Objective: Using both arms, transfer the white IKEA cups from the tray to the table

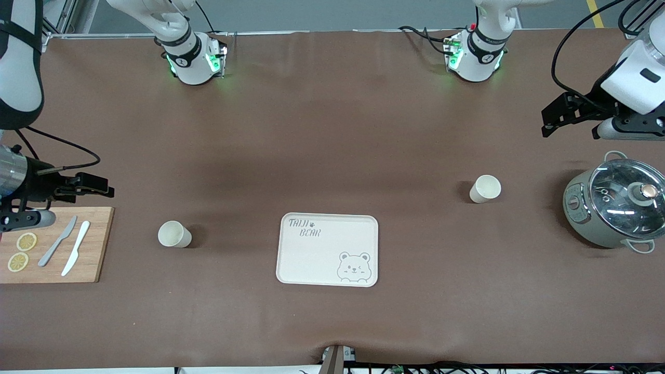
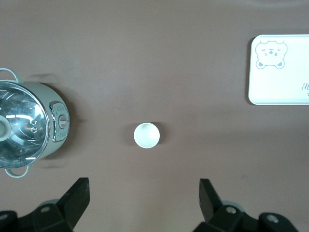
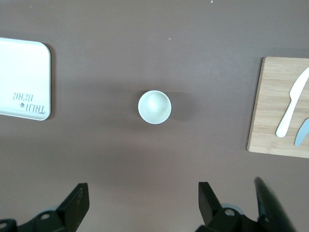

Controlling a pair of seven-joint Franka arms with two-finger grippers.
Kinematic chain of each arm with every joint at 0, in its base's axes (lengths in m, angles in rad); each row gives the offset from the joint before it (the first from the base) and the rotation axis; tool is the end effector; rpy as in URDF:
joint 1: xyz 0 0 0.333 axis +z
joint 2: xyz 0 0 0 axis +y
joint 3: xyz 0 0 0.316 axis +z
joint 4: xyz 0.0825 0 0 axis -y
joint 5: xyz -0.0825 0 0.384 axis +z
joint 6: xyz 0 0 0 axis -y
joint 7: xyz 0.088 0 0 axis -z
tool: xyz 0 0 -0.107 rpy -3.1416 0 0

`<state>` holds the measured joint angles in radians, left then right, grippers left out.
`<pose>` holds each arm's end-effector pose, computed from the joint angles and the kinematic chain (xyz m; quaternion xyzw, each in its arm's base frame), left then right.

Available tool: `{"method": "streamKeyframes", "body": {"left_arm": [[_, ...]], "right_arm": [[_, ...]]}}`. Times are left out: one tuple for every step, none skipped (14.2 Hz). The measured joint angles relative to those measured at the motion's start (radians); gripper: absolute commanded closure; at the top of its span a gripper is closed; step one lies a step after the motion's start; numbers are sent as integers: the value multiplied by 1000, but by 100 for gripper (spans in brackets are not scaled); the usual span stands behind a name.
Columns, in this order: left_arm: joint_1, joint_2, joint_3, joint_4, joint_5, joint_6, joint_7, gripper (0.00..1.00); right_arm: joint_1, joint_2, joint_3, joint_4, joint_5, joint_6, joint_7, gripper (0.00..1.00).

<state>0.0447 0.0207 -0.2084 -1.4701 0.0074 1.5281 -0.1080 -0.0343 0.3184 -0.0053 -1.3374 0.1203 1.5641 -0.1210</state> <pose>0.5499 -0.0886 0.6567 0.9994 -0.0276 0.0189 0.0010 0.6448 -0.0121 0.5430 -0.9965 -0.0383 0.0409 0.0627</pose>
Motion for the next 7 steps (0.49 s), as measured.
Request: {"method": "streamKeyframes", "body": {"left_arm": [[0,0,0,0,0,0,0,0],[0,0,0,0,0,0,0,0],[0,0,0,0,0,0,0,0],[0,0,0,0,0,0,0,0],[0,0,0,0,0,0,0,0],[0,0,0,1,0,0,0,0],[0,0,1,1,0,0,0,0]], "right_arm": [[0,-5,2,12,0,-22,19,0],[1,-10,4,22,0,-38,45,0],[2,-15,7,28,0,-47,69,0],[4,-18,9,32,0,-50,83,0],[8,-21,12,36,0,-51,92,0],[13,-21,14,38,0,-51,98,0],[18,-22,14,41,0,-53,111,0]]}}
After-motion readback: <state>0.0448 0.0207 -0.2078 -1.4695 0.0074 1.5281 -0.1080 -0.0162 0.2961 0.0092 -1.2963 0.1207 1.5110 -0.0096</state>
